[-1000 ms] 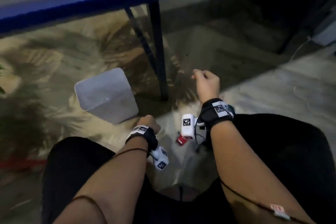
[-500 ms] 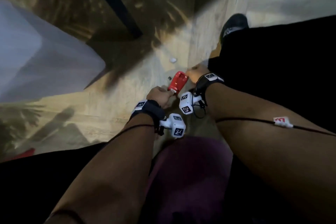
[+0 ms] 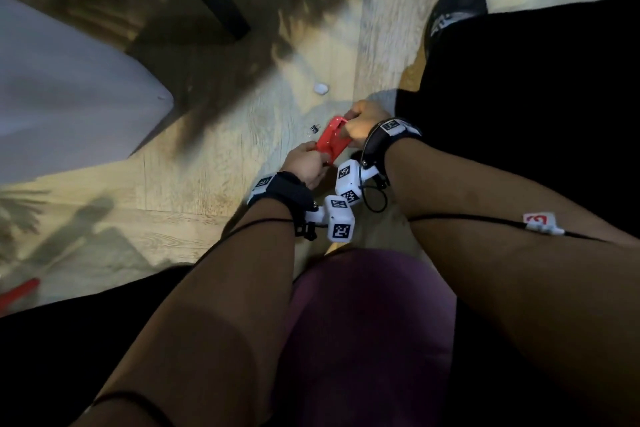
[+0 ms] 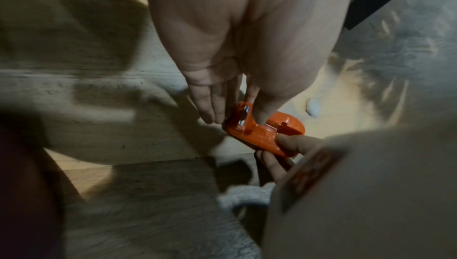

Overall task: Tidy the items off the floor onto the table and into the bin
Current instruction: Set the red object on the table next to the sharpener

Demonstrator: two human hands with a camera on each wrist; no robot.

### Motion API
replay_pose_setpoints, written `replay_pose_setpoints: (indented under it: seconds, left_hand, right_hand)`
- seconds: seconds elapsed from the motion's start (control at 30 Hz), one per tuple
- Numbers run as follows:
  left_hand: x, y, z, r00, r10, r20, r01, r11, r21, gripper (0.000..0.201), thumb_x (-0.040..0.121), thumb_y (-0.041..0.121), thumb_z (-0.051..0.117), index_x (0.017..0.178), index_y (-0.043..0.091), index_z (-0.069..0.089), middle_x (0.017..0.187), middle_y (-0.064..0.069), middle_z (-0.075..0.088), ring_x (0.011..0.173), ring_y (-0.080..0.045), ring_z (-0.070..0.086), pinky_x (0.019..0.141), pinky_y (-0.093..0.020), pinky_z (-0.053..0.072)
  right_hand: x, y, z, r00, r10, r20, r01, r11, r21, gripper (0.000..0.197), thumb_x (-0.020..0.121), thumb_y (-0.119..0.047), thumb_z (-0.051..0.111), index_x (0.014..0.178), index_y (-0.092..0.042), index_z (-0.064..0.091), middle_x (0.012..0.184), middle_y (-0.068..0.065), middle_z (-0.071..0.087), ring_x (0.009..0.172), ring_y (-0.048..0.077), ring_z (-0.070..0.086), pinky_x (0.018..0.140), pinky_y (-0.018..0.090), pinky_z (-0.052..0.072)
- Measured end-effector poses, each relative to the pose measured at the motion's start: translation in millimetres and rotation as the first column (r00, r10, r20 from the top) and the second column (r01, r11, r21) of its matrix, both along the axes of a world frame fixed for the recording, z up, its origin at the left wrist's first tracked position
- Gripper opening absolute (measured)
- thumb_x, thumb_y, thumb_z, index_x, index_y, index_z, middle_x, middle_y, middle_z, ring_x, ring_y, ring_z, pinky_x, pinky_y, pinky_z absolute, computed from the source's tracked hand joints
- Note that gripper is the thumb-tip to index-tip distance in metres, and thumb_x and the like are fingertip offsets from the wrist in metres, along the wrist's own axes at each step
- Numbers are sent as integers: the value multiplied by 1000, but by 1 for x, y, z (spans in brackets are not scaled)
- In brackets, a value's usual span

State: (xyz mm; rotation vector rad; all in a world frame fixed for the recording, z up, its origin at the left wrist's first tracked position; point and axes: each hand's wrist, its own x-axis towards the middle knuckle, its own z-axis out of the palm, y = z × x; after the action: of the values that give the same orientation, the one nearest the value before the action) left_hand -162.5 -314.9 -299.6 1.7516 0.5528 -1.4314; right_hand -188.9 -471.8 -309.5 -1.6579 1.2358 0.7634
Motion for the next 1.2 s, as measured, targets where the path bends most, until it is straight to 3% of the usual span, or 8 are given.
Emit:
replay_pose_setpoints:
  seconds: [0.2,0.37,0.57,0.73,0.87,1.03,1.1,1.2]
  left_hand:
    - [-1,4,11,999,46,2,-46,996,-74,39,91,1,64,126,16,59,114,-12,72,102,-30,72,92,-46,58]
    - [32,16,56,985,-125,121,134,989,-70,30,92,8,68,121,7,67,100,-15,72,70,-22,63,56,-27,51]
    - [91,31,183,884,-351,310,388,919,-68,23,84,13,80,104,4,73,91,-18,72,80,-26,67,78,-36,58]
    - [117,62,335,782,-410,469,509,855,-102,29,88,26,77,107,6,69,82,-5,71,61,-6,67,53,-17,53]
    - [100,107,419,763,-229,605,414,891,-184,44,73,57,81,87,16,69,78,-5,75,74,-25,71,70,-34,53]
    - [60,146,478,747,201,634,156,874,-461,54,73,51,82,102,8,66,70,0,62,65,-14,55,71,-37,44]
    - [51,151,501,705,289,648,130,845,-519,51,80,46,81,108,5,66,75,-5,68,66,-12,56,67,-30,46]
    - [43,155,539,641,383,665,113,810,-575,47,85,44,77,111,7,67,94,-18,75,73,-14,56,66,-26,44]
  right_hand:
    - [-5,2,33,988,-154,22,153,987,48,40,74,-2,73,109,-15,60,100,7,66,89,27,72,78,48,67]
    - [20,2,97,982,-113,150,96,989,111,30,68,4,73,93,-10,63,93,15,69,80,32,74,77,54,66]
    - [57,11,206,945,-92,315,28,979,202,31,80,7,69,95,-14,52,92,12,61,86,26,70,81,44,66]
    - [80,33,324,866,46,498,-141,978,155,24,86,-3,71,88,-21,55,86,12,61,72,23,63,65,38,56]
    - [76,52,416,702,181,689,-312,948,69,15,93,-16,75,103,-24,68,107,19,72,88,24,66,72,38,55]
    - [40,82,505,339,466,817,-524,815,-247,100,70,-31,97,155,-29,44,140,-6,65,121,8,67,103,26,54]
    - [36,96,531,208,624,753,-468,740,-483,113,65,-43,97,160,-28,36,148,-13,53,128,0,59,106,19,50]
    - [41,108,571,85,735,673,-387,647,-657,112,65,-51,94,159,-31,37,150,-16,48,132,1,54,110,26,49]
